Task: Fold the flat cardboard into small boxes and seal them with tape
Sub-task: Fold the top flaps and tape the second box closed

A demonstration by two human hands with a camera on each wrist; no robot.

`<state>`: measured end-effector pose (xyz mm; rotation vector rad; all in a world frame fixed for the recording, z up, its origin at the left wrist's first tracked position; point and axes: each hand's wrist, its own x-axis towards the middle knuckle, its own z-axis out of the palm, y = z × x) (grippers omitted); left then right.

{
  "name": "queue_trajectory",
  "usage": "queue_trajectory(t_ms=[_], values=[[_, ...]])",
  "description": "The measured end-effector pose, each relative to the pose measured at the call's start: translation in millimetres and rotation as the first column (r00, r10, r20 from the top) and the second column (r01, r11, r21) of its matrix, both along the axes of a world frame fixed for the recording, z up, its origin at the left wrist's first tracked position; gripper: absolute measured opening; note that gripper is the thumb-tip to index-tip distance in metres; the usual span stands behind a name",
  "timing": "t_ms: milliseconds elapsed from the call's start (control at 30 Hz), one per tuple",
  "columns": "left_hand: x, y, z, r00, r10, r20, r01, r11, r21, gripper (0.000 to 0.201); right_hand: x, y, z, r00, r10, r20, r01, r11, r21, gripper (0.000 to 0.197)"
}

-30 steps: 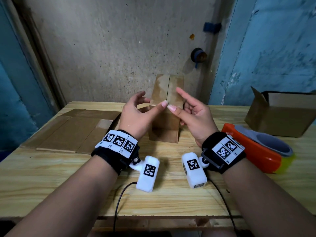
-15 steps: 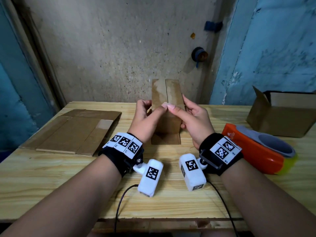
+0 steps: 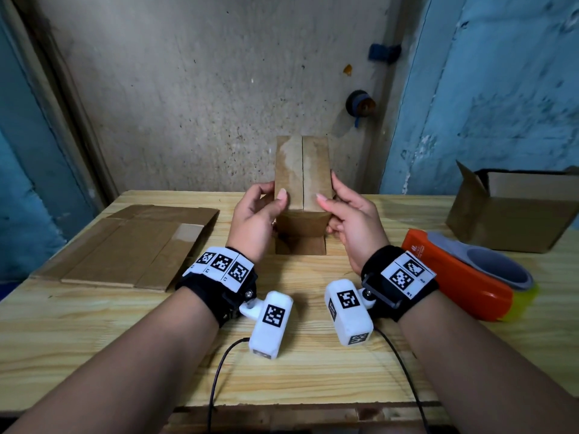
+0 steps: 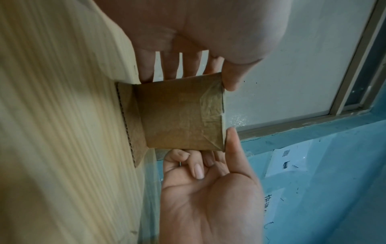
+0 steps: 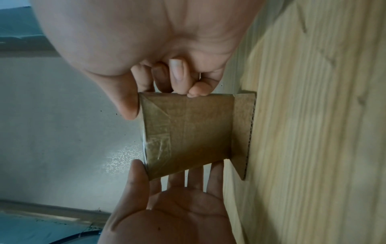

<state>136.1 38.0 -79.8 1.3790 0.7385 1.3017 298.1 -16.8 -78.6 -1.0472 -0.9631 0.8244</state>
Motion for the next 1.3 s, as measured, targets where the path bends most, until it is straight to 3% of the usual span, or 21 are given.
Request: queue_trajectory(t_ms=[67,133,167,233,300,333,433,500,667,800,867,933,1033,1133,1200,1300], values=[[-0.1,-0.5,1.1,1.0,0.013,-0.001,-0.013,1.0,-0.025,0.015,0.6,-1.7,0.7,1.0,-0.001,-0.006,0.001,1.0,-0.01,0.058],[-1.4,1.9,1.3,1.0,0.027,-0.001,-0.027,0.998,-0.065,0.033,1.0,-4.3,2.8,0.999,0.01,-0.037,-0.012,1.0,-0.028,0.037],[-1.9,6.2,-1.3,0.998,0.05,-0.042,-0.052,0.997,-0.053,0.036,1.6,-5.4,3.0,0.999,0.009,-0.047,-0.011,0.999,-0.037,0.037],[-3.6,6.7,-1.0,0.993,0.06,-0.099,-0.063,0.998,-0.027,0.048,1.4,-7.0,3.8,1.0,-0.007,0.001,0.007,0.998,-0.06,0.067],[-4.9,4.3,-0.4,0.994,0.037,-0.103,-0.04,0.999,-0.026,0.076,-1.4,-5.5,2.7,0.997,0.013,0.072,-0.01,0.999,-0.048,0.094],[-5.4,4.5,-2.1,0.993,0.025,-0.118,-0.025,1.0,0.002,0.076,-3.7,-5.8,2.7,0.995,0.023,0.097,-0.02,0.999,-0.042,0.097],[-4.5,3.9,-4.3,0.987,0.004,-0.16,0.004,0.999,0.047,0.028,-2.3,-1.4,-0.5,0.995,0.036,0.088,-0.032,0.999,-0.043,0.081],[-4.8,6.2,-5.7,0.986,-0.025,-0.163,0.027,1.0,0.01,0.017,0.4,-0.7,-2.1,0.997,0.025,0.066,-0.022,0.999,-0.048,0.08],[-8.8,7.5,-6.3,0.988,-0.102,-0.115,0.095,0.994,-0.062,0.034,2.8,-3.3,-1.4,0.996,0.088,0.019,-0.087,0.995,-0.043,0.074],[-10.2,7.2,-6.5,0.99,-0.044,-0.131,0.042,0.999,-0.019,0.033,8.0,2.2,-7.6,0.993,0.116,-0.004,-0.116,0.992,-0.058,0.104],[-12.8,6.6,-0.8,0.993,0.009,-0.119,-0.021,0.995,-0.096,0.038,12.9,2.1,-8.9,0.991,0.137,-0.013,-0.137,0.988,-0.076,0.111],[-17.1,13.5,0.9,0.996,0.056,-0.07,-0.067,0.983,-0.168,0.063,14.5,-1.7,-6.3,0.986,0.153,-0.062,-0.157,0.985,-0.067,0.106],[-20.6,20.9,-2.0,0.989,0.119,-0.084,-0.126,0.988,-0.086,0.084,14.8,-0.2,-7.9,0.982,0.135,-0.135,-0.145,0.987,-0.064,0.085],[-19.1,14.5,-3.9,0.998,0.028,-0.047,-0.03,0.998,-0.048,0.061,12.9,3.1,-8.3,0.989,0.088,-0.121,-0.099,0.991,-0.087,0.074],[-16.1,9.7,-2.5,0.999,-0.035,-0.037,0.035,0.999,-0.011,0.06,11.4,2.8,-7.9,0.994,0.066,-0.085,-0.073,0.994,-0.083,0.064],[-14.1,4.4,0.3,0.994,-0.098,-0.05,0.099,0.995,0.033,0.053,8.6,3.8,-8.5,0.996,0.051,-0.078,-0.06,0.991,-0.117,0.09]])
